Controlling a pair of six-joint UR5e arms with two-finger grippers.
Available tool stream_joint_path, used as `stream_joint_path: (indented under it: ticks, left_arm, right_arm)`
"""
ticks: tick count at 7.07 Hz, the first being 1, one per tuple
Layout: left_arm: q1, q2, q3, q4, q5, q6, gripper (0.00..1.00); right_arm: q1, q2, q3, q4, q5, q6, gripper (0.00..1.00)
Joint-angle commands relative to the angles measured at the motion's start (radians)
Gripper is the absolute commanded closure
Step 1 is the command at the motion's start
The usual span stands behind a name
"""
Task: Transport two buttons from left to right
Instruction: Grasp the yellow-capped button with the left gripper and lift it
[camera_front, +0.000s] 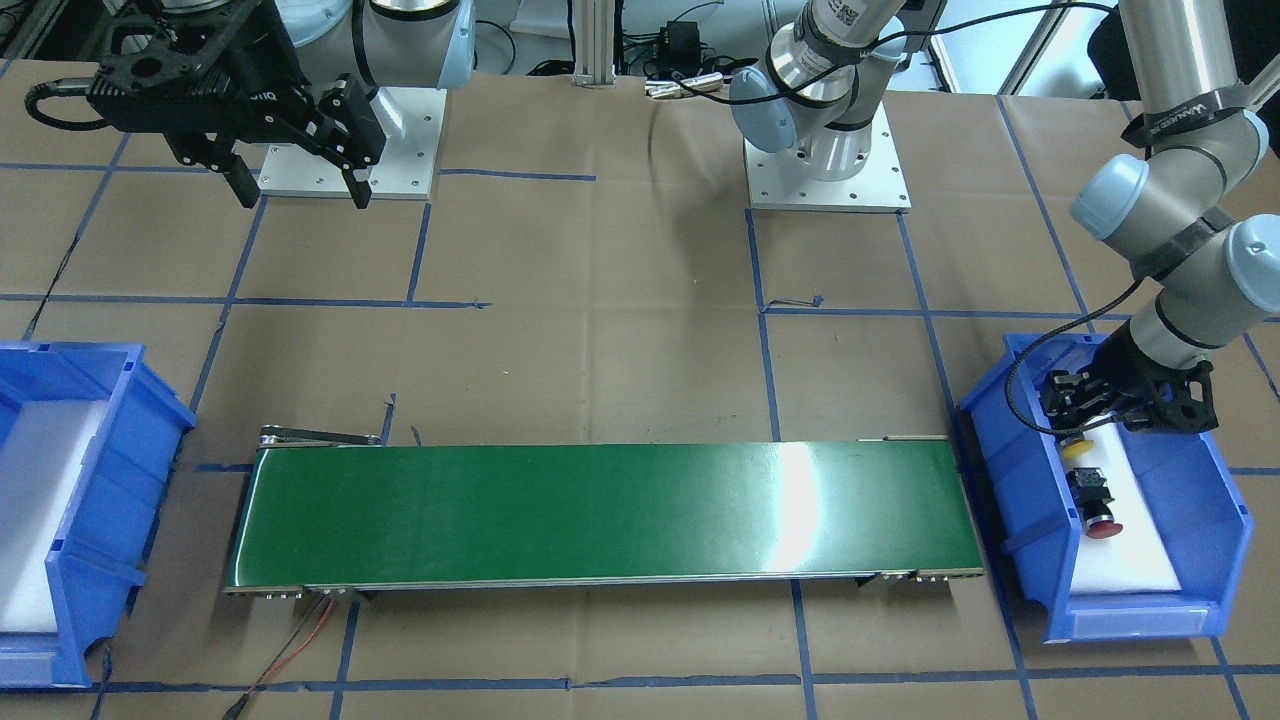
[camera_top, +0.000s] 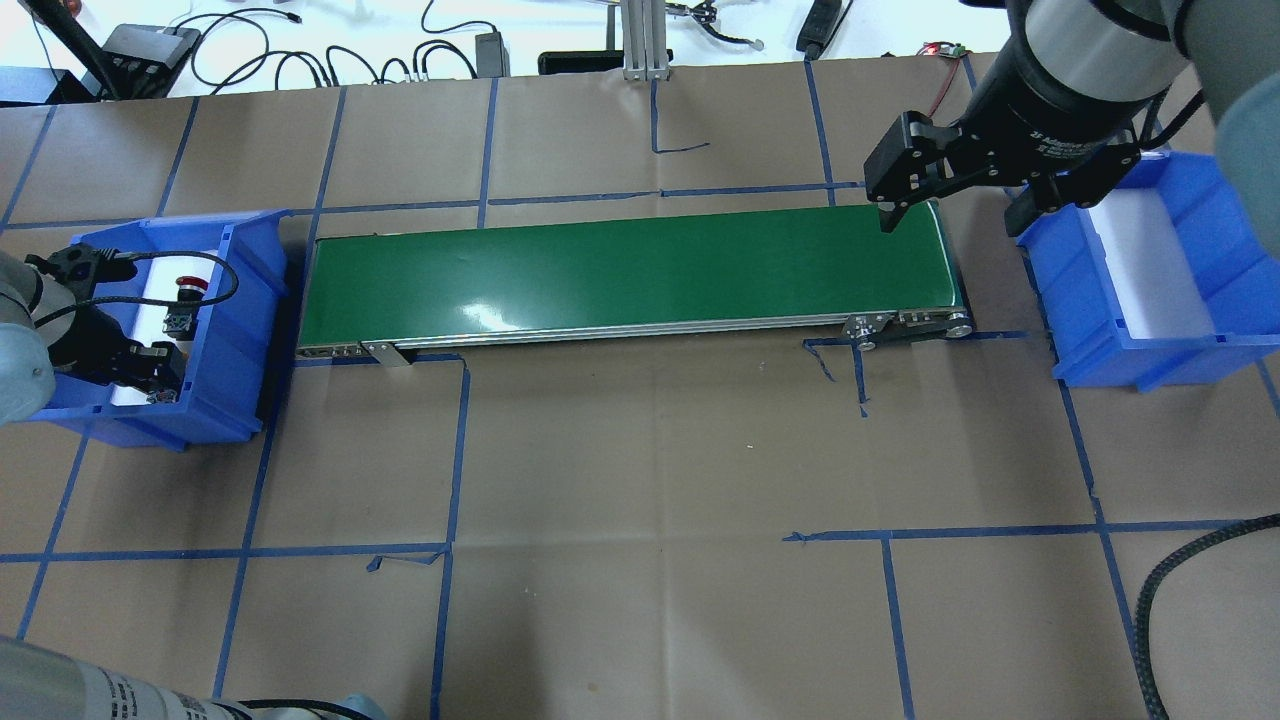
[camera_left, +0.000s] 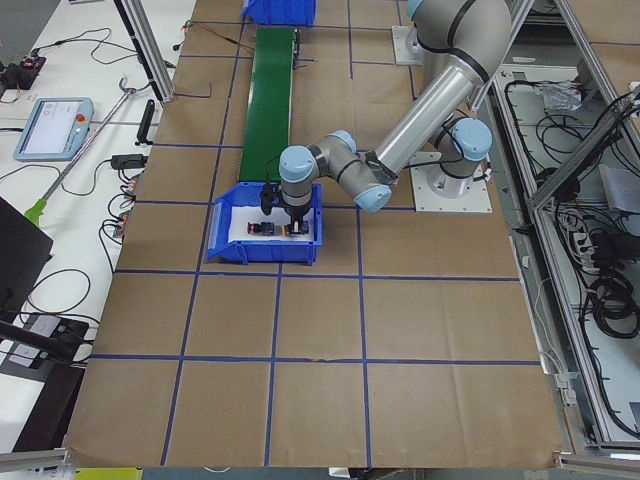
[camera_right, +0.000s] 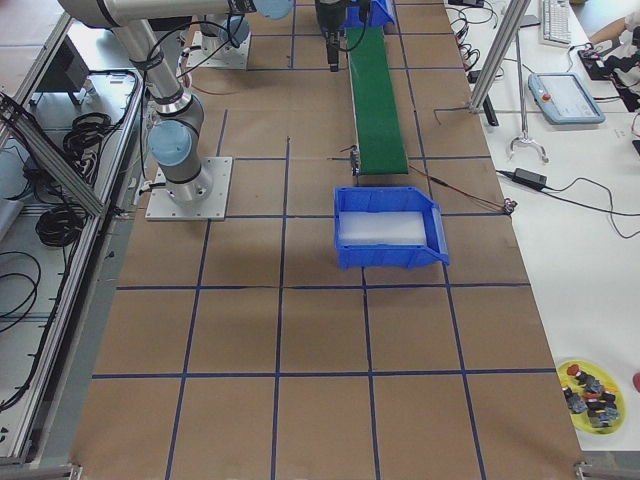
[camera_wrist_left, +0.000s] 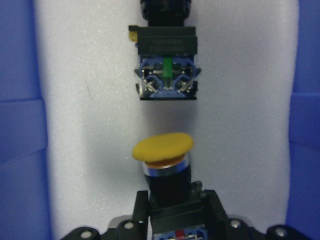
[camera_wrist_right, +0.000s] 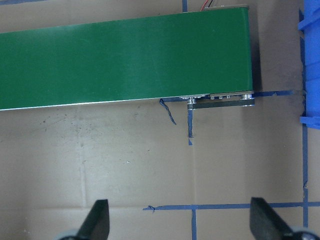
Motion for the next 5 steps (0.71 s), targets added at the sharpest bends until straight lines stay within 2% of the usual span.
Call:
stream_joint_path:
  ticks: [1, 2, 3, 5]
  left_arm:
    - [0.0, 0.03, 0.016, -0.012, 0.002, -0.002, 0.95]
    - [-0.002, 0.05, 0.029, -0.025, 0.003, -0.004, 0.97]
    - [-0.002, 0.088, 0.058, -0.1, 0.005, -0.004, 0.97]
    - [-0.002, 0.188, 0.206, -0.41, 0.011, -0.001, 0.97]
  right_arm:
    - [0.0, 0.001, 0.001, 0.001, -0.001, 0.0, 0.0]
    - [0.0, -0.001, 0.0, 0.001, -0.001, 0.0, 0.0]
    - [0.0, -0.001, 0.001, 0.001, -0.001, 0.0, 0.0]
    - [0.0, -0.001, 0.001, 0.001, -0.001, 0.0, 0.0]
